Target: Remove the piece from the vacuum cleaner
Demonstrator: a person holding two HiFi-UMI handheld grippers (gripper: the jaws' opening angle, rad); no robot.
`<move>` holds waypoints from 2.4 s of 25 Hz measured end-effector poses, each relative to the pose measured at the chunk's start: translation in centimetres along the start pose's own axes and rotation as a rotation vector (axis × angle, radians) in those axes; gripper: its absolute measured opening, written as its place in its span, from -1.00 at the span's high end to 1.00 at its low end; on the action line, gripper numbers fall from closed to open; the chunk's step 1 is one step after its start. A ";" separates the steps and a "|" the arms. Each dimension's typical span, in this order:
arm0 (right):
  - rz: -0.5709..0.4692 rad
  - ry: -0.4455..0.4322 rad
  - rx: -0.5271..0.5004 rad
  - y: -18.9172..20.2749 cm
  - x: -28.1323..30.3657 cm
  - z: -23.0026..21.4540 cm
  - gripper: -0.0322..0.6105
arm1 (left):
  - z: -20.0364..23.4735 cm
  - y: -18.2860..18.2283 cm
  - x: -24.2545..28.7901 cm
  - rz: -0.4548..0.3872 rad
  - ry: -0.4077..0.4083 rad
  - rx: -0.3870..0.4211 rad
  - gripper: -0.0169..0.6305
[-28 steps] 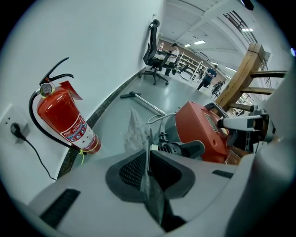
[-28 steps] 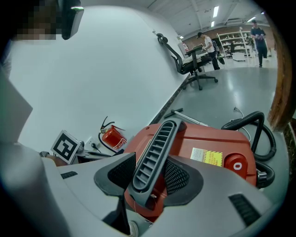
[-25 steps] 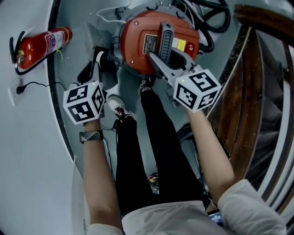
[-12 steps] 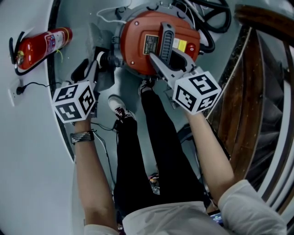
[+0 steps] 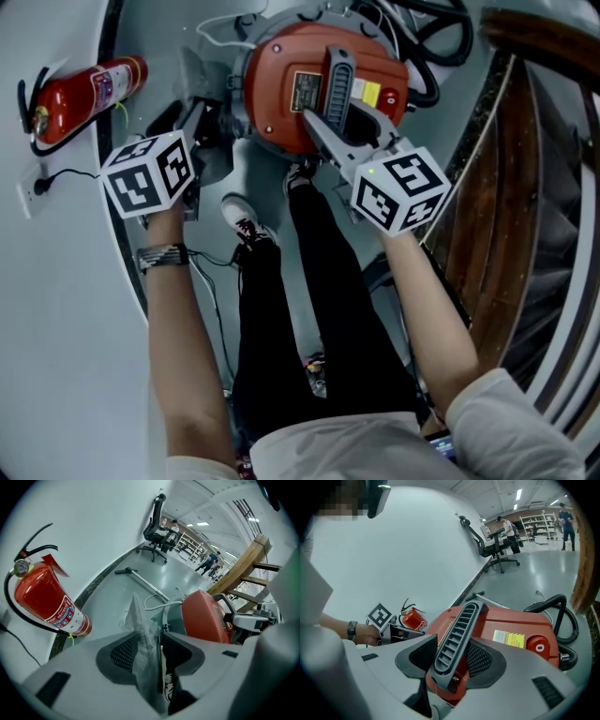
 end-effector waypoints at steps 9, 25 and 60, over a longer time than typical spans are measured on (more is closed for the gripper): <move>-0.006 0.000 0.001 0.0 0.0 0.0 0.31 | 0.2 0.6 0.6 0.022 0.058 -0.084 0.60; -0.004 -0.009 0.002 0.0 0.0 0.0 0.31 | -0.2 0.7 0.3 -0.063 -0.030 -0.152 0.84; -0.010 -0.008 0.001 0.0 -0.1 0.0 0.31 | 0.2 1.8 -1.6 -0.087 0.077 -0.071 0.67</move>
Point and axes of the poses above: the fingertips, and each gripper's own axes: x forward along the fingers, z to its left, y out of its underside, the point moved 5 cm from there along -x, backward along the fingers, and after that the axes turned 9 degrees about y, right-handed, at the moved point
